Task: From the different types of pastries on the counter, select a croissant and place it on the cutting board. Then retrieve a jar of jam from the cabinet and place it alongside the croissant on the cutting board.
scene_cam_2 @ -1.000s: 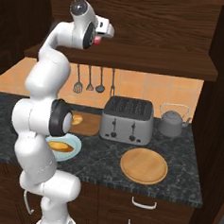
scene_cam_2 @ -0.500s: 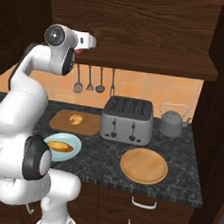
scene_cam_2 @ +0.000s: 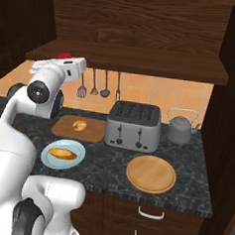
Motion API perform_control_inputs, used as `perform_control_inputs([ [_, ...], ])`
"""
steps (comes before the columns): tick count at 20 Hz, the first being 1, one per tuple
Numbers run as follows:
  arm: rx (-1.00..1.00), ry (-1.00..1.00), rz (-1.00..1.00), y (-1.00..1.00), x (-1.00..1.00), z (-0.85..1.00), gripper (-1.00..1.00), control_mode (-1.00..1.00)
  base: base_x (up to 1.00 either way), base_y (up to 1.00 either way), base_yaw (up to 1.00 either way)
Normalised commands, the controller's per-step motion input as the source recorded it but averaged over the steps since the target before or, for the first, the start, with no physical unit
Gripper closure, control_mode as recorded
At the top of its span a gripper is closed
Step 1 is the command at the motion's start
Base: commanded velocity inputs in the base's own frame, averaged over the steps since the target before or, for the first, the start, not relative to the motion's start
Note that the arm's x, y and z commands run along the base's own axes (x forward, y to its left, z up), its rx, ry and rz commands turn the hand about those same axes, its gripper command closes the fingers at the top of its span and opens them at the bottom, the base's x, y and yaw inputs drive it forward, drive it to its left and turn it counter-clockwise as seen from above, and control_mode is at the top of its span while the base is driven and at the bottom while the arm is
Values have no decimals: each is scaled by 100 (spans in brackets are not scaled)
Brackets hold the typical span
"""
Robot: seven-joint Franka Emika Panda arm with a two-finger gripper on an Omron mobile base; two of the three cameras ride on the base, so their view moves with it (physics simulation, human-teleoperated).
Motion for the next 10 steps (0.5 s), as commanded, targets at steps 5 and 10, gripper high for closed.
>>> perform_control_inputs([
  [5,-11,-6,7,0,-65,-96,100,-100,0,0,0],
  [10,-24,0,3,0,-30,-82,100,-100,0,0,0],
])
